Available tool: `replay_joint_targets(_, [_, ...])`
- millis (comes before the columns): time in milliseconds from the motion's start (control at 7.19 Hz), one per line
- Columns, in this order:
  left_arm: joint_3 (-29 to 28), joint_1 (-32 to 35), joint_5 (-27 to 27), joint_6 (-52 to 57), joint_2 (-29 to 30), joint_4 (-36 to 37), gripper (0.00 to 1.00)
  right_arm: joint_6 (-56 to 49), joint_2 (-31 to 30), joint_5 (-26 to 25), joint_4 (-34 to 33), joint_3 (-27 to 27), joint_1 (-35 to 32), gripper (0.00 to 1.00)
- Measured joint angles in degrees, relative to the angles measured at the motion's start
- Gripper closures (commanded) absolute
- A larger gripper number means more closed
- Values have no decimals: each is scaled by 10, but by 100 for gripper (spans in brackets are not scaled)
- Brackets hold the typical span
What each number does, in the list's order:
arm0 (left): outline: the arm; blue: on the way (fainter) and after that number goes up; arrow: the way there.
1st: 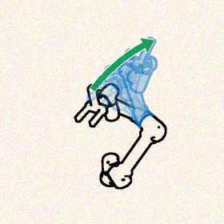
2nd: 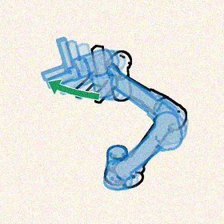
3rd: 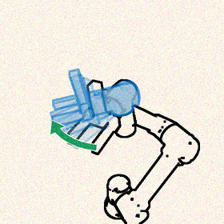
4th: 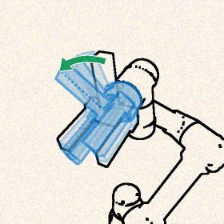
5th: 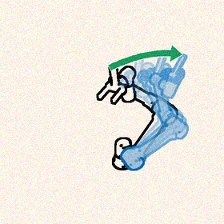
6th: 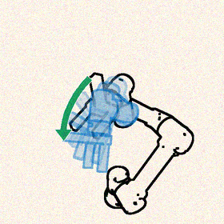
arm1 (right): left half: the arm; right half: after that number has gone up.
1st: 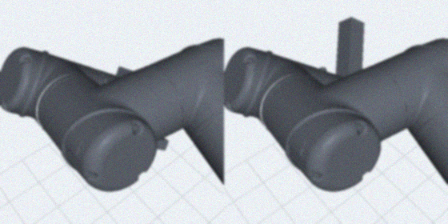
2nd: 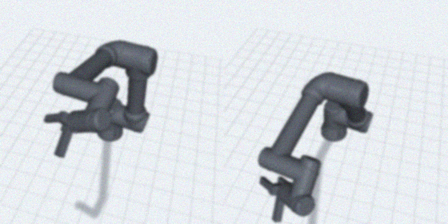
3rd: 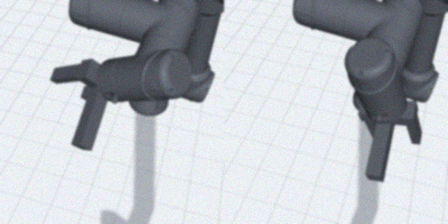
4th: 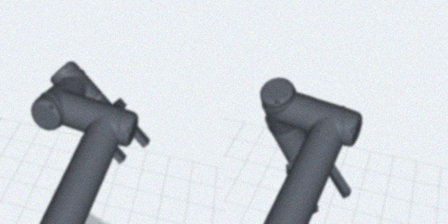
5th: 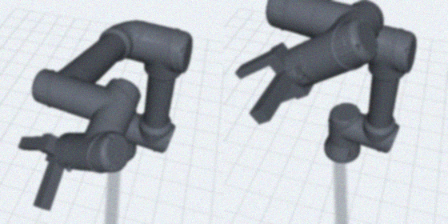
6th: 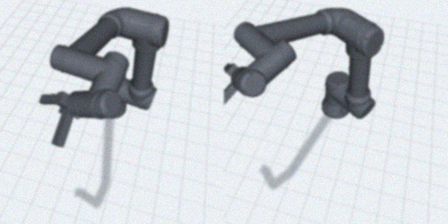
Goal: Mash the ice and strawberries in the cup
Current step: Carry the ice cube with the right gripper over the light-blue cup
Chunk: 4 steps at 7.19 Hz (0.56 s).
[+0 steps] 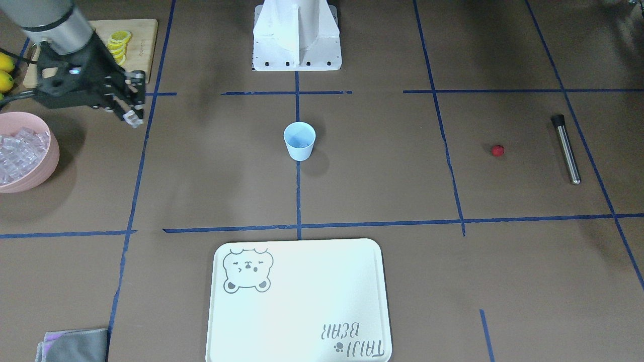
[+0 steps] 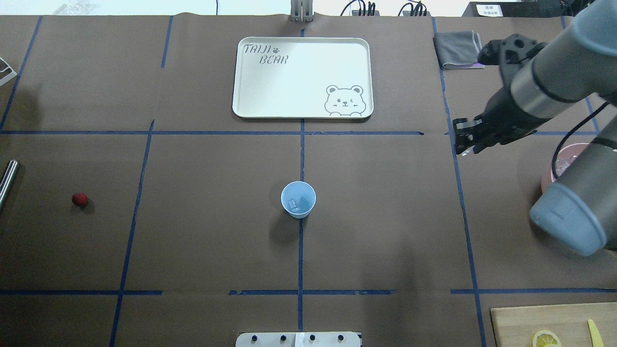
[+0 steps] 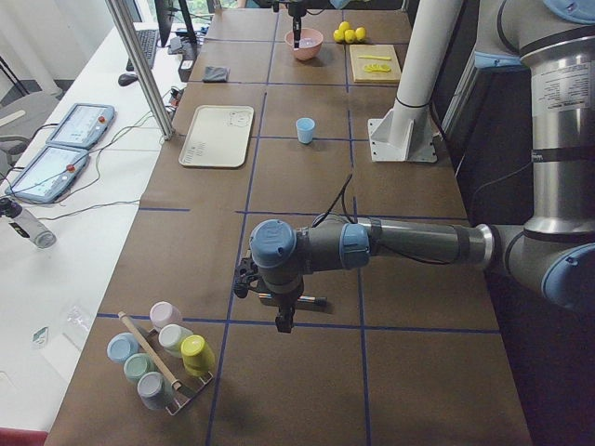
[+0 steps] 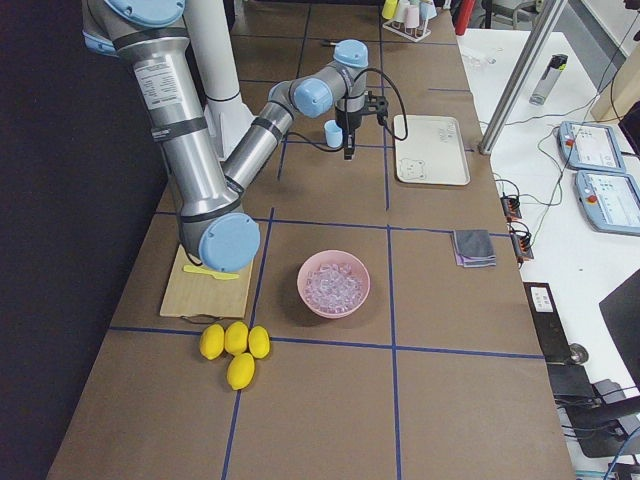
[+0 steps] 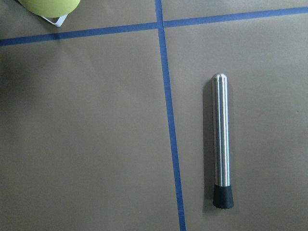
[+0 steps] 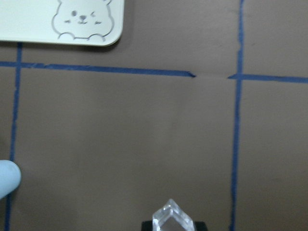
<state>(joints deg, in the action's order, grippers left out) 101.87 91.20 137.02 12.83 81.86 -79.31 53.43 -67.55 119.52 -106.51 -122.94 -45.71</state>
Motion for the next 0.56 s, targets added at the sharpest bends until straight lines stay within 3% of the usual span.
replay_joint_targets(557, [-1, 0, 0, 0, 0, 0, 0, 197, 181, -113, 2, 107, 147, 98])
